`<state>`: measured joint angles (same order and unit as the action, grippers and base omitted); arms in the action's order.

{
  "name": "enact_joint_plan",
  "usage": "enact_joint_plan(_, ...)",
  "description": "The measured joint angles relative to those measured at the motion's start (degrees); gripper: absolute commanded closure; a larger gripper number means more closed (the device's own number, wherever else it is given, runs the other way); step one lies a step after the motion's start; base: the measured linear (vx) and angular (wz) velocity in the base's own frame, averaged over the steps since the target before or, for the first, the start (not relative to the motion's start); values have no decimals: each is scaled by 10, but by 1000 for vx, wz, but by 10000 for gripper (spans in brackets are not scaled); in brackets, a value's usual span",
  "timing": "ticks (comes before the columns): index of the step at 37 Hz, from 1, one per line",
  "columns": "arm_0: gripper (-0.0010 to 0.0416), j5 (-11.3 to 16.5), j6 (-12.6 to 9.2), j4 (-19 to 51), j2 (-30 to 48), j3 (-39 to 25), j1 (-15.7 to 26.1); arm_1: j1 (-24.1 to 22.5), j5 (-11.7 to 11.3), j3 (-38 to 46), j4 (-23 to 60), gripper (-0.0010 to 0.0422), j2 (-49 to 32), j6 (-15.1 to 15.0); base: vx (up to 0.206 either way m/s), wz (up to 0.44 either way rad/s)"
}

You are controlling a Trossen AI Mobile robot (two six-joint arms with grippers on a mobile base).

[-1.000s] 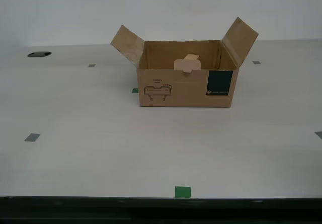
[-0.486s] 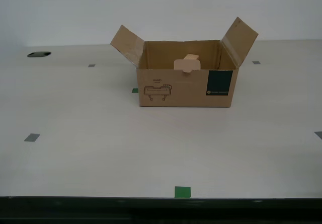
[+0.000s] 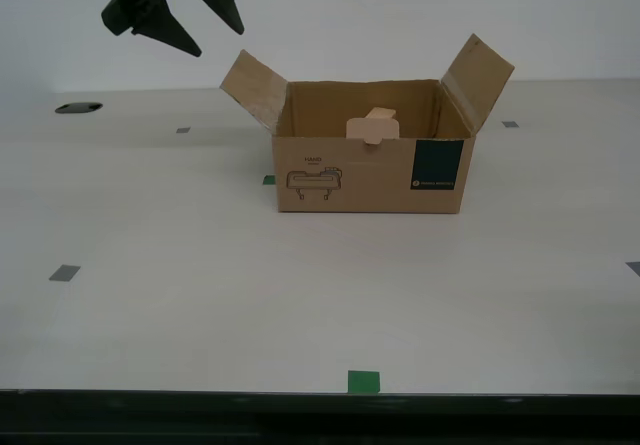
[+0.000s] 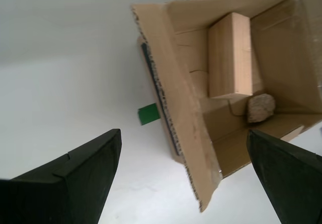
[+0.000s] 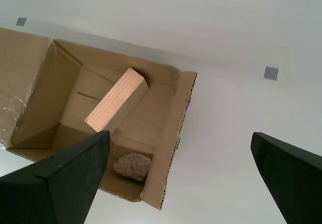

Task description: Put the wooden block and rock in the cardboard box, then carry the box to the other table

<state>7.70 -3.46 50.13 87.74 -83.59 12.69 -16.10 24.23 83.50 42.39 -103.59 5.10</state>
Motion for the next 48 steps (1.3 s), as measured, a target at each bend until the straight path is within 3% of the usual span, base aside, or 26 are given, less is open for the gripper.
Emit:
enact_joint_plan(3, 16, 0, 0, -2, 0, 14, 0, 0, 12, -13, -15, 73, 0, 7, 0, 0)
enact_joint_plan(12, 17, 0, -4, -36, 0, 79, 0, 1, 13, -48, -54, 73, 0, 13, 0, 0)
enact_joint_plan(17, 16, 1, -14, -53, 0, 109, 0, 1, 30, -61, -65, 73, -2, 19, 0, 0)
enact_joint_plan(24, 16, 20, -24, -69, 0, 134, 0, 1, 31, -68, -87, 73, -2, 34, 0, 0)
enact_joint_plan(28, 16, 37, -28, -82, 0, 141, 0, 1, 31, -68, -89, 73, -2, 36, 0, 0)
enact_joint_plan(35, 16, 41, -31, -94, 16, 134, 0, 1, 32, -68, -98, 73, -13, 48, 0, 0)
enact_joint_plan(41, 17, 41, -32, -96, 62, 122, 0, 0, 59, -59, -100, 73, -47, 54, 0, 0)
enact_joint_plan(48, 16, 41, -30, -122, 107, 117, 0, 0, 61, -41, -109, 73, -75, 54, 0, 0)
